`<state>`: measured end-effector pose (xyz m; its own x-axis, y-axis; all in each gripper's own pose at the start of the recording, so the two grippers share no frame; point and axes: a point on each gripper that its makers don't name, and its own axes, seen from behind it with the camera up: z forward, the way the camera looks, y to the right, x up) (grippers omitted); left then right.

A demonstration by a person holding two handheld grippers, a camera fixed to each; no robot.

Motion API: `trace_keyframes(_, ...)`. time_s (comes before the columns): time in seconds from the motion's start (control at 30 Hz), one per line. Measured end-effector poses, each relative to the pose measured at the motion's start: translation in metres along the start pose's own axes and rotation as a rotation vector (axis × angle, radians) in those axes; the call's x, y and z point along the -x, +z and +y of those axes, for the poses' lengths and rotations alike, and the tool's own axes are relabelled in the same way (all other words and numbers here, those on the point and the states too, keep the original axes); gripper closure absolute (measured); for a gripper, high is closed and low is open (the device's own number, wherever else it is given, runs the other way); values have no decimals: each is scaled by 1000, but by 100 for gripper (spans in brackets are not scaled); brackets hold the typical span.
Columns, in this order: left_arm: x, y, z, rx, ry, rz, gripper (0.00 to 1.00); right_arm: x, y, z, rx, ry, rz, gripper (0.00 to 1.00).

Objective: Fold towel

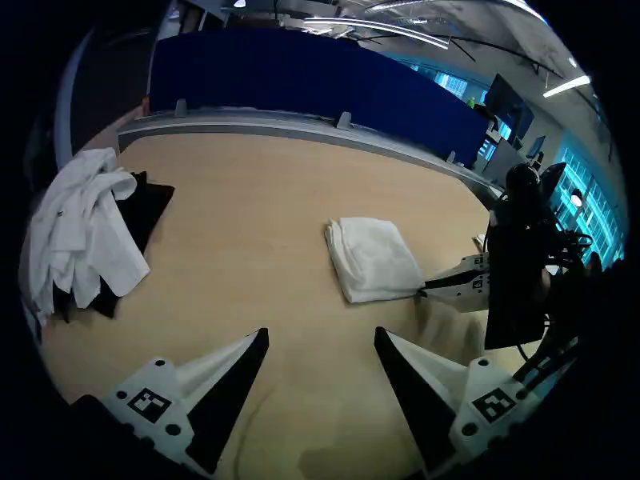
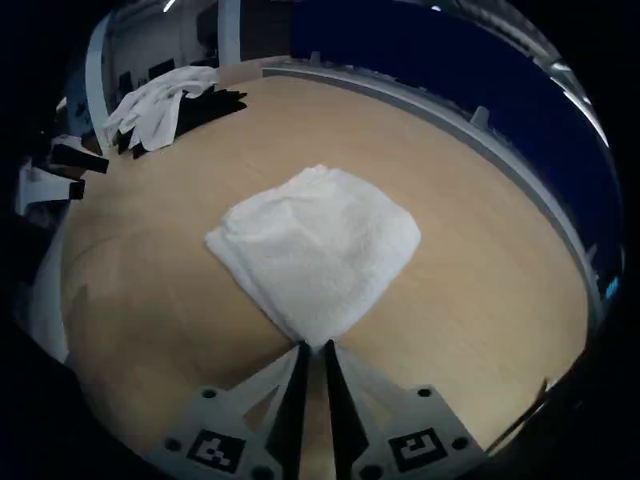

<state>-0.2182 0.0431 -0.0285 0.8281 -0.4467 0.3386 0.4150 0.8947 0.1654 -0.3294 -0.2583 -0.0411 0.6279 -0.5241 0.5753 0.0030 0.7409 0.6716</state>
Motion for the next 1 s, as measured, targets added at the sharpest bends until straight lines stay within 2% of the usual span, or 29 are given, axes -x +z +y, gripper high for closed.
trace_keyframes(0.2, 0, 1, 3, 5, 7, 0, 2, -6, -5, 0, -9, 15, 20, 94)
trace_keyframes(0.37, -2, 0, 4, 8, 10, 2, 2, -22, -17, 5, 14, -7, 62, 94)
trace_keyframes(0.57, -7, -1, 6, 9, 18, 11, 2, -67, -42, 15, 42, -29, 162, 94)
trace_keyframes(0.8, -17, -3, 11, 14, 27, 32, 2, -131, -82, 28, 68, -65, 286, 94)
trace_keyframes(1.0, -24, -6, 16, 20, 36, 49, 2, -163, -108, 36, 81, -75, 347, 94)
